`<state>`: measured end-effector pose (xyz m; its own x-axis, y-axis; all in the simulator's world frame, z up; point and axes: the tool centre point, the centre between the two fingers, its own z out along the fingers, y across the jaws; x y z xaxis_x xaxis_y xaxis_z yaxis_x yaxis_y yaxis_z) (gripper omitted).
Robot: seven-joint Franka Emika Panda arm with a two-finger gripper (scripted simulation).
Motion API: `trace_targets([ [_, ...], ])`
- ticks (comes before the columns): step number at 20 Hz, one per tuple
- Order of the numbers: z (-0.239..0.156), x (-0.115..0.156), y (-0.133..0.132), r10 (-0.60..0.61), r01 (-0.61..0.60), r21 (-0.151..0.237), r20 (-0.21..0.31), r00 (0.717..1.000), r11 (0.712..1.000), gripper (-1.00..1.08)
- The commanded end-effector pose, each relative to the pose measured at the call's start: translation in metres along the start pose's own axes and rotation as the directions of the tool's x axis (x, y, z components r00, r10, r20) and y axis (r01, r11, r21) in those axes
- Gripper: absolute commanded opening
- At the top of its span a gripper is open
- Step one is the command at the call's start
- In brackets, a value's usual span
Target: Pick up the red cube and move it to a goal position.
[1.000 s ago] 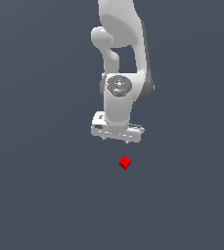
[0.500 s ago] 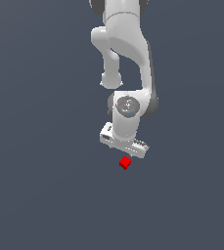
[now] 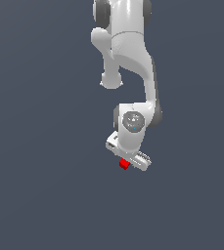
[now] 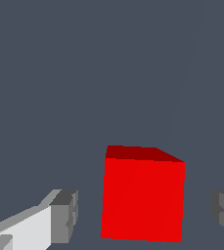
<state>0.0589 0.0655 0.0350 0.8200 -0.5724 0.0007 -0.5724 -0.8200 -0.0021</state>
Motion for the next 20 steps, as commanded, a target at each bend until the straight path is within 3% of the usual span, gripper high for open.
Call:
trace_targets([
  [1, 0.0088, 0.0042, 0.0, 0.036, -0.036, -0.003, 0.001, 0.999, 0.999, 1.0],
  [8, 0.0151, 0.0077, -0.0041, 0.068, -0.068, -0.002, 0.001, 0.998, 0.998, 1.0],
  [9, 0.0151, 0.0077, -0.0041, 0.068, -0.068, -0.002, 0.001, 0.998, 0.998, -1.0],
  [20, 0.0147, 0.0074, -0.0043, 0.067, -0.067, -0.002, 0.001, 0.998, 0.998, -1.0],
])
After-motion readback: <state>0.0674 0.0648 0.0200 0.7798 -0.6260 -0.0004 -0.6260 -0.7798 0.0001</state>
